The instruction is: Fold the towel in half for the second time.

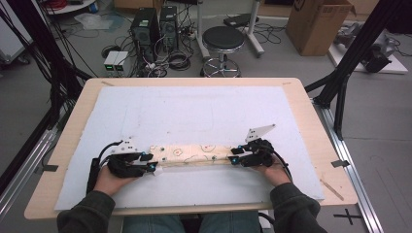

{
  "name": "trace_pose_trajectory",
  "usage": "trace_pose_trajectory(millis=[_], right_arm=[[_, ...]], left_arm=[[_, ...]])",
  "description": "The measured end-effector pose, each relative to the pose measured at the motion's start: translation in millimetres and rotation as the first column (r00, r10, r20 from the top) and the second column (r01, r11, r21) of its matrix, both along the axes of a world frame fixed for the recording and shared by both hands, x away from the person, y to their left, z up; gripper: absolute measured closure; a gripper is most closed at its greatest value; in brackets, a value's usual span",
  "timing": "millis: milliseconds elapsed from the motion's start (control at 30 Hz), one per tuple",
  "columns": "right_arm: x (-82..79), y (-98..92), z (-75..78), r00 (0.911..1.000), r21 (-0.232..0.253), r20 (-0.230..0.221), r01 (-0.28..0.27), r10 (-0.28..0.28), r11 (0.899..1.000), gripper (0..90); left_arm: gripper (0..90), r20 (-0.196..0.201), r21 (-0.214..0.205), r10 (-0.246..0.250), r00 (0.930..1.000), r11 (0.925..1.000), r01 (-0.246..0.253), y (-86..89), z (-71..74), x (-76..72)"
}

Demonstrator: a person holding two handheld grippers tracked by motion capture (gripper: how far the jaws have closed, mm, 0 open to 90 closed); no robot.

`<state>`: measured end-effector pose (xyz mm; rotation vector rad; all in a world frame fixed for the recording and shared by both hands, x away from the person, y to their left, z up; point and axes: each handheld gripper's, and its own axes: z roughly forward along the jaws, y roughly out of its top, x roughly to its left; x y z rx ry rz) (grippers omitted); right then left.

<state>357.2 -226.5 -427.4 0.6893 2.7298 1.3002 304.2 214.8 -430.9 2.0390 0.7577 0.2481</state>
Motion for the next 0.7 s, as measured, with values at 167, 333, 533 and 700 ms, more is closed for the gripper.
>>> trace_pose_trajectory(millis=[167,333,533,700], right_arm=[[-3.2,-5.3,13.0,0.9999,0.060,0.010,0.012,-0.012,0.998,47.9],[-1.0,5.4,26.3,0.9994,0.073,0.032,0.009,-0.011,0.997,59.3],[7.2,42.5,27.3,0.9991,0.045,0.027,-0.034,0.033,0.998,77.5],[14.8,69.7,18.7,0.9971,0.018,0.005,-0.077,0.077,0.997,82.8]], left_arm=[[47.9,0.025,-0.065,0.004,0.9997,0.9979,-0.003,3.3,14.1,-1.2],[53.7,0.050,-0.090,-0.008,0.9987,0.9958,0.012,-8.7,25.1,3.4],[81.2,0.055,-0.029,-0.035,0.9979,0.9989,0.037,-42.0,26.1,15.4],[85.8,0.028,0.028,-0.054,0.9981,0.9982,0.054,-64.2,16.4,26.4]])
